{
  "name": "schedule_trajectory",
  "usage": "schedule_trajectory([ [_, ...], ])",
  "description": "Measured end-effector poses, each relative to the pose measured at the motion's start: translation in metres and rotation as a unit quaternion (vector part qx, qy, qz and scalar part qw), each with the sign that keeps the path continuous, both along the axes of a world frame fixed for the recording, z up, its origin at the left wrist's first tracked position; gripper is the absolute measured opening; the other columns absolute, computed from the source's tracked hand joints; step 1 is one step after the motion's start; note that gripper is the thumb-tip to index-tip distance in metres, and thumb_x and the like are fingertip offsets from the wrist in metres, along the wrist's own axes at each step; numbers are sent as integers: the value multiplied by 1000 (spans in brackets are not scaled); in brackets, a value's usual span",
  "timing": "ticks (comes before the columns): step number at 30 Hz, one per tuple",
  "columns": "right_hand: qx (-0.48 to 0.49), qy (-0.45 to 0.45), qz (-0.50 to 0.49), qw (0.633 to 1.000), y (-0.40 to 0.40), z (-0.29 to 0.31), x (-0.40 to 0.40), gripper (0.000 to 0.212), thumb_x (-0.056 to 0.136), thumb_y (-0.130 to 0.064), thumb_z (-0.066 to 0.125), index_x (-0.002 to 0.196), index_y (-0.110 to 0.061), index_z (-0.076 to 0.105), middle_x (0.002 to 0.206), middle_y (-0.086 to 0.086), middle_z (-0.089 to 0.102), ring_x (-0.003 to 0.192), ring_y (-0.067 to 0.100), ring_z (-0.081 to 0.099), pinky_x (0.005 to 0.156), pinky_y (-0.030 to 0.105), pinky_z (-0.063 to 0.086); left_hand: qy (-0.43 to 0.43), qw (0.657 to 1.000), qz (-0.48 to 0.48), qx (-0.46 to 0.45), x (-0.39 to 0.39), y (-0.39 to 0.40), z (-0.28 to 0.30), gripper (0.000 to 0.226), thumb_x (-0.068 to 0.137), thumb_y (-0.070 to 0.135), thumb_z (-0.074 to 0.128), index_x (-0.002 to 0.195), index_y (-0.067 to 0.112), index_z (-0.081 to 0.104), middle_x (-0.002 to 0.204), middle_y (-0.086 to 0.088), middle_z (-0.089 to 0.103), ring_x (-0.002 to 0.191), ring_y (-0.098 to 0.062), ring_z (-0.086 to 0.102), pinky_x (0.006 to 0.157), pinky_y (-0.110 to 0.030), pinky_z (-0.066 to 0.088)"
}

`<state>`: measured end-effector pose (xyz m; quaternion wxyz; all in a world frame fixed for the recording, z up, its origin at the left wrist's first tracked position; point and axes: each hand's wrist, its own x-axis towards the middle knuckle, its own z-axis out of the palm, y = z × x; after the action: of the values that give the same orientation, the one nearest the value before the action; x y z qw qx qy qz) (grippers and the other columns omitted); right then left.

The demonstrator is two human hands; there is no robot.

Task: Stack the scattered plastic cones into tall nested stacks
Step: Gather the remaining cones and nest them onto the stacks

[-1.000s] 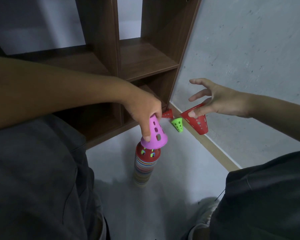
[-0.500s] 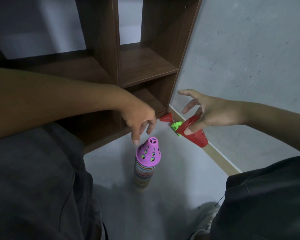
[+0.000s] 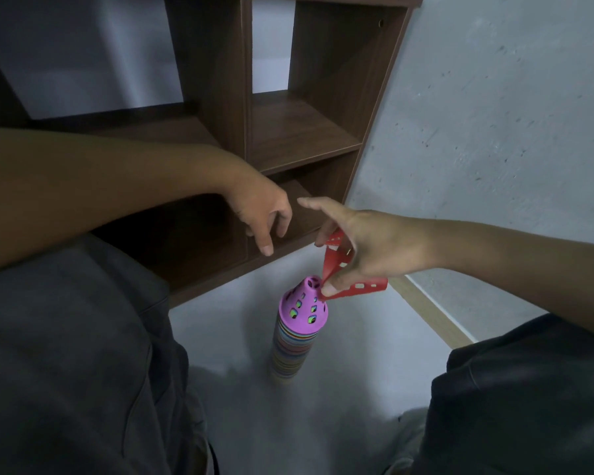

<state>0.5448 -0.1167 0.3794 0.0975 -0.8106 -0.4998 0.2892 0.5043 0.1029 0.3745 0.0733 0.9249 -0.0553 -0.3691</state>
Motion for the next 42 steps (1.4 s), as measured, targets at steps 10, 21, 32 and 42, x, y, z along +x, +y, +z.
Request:
schedule_trajectory([
  [10, 5, 5, 16, 1000, 16, -15, -11, 109, 70, -47, 86, 152, -39, 15, 126, -9, 55, 114, 11, 55, 88, 19, 48, -6, 999, 47, -6, -15, 31, 5, 49, 87, 38, 72, 129, 20, 56, 102, 3, 73, 98, -15, 68, 98, -46, 53],
  [21, 34, 16, 12, 999, 28, -22, -13, 89, 70, -56, 80, 145, -36, 36, 123, -10, 58, 102, 6, 64, 90, 28, 56, -10, 996, 80, -21, -29, 48, -5, 46, 89, 38, 70, 130, 22, 56, 107, 5, 72, 100, -14, 67, 99, -42, 53],
  [32, 55, -16, -76, 995, 8, -36, 63, 48, 85, -51, 69, 126, -30, 60, 108, -9, 67, 94, 6, 65, 90, 30, 54, -61, 990, 84, -96, 18, 34, -27, 36, 91, 45, 65, 122, 28, 61, 104, 10, 70, 94, -7, 67, 87, -28, 54],
  [42, -52, -70, -141, 986, -31, -125, 172, 36, 92, -34, 68, 126, -25, 60, 109, -10, 67, 83, 5, 57, 72, 20, 41, -96, 986, 84, -106, 103, 35, -122, 38, 92, 38, 66, 127, 28, 57, 111, 12, 64, 96, -4, 63, 83, -21, 51],
])
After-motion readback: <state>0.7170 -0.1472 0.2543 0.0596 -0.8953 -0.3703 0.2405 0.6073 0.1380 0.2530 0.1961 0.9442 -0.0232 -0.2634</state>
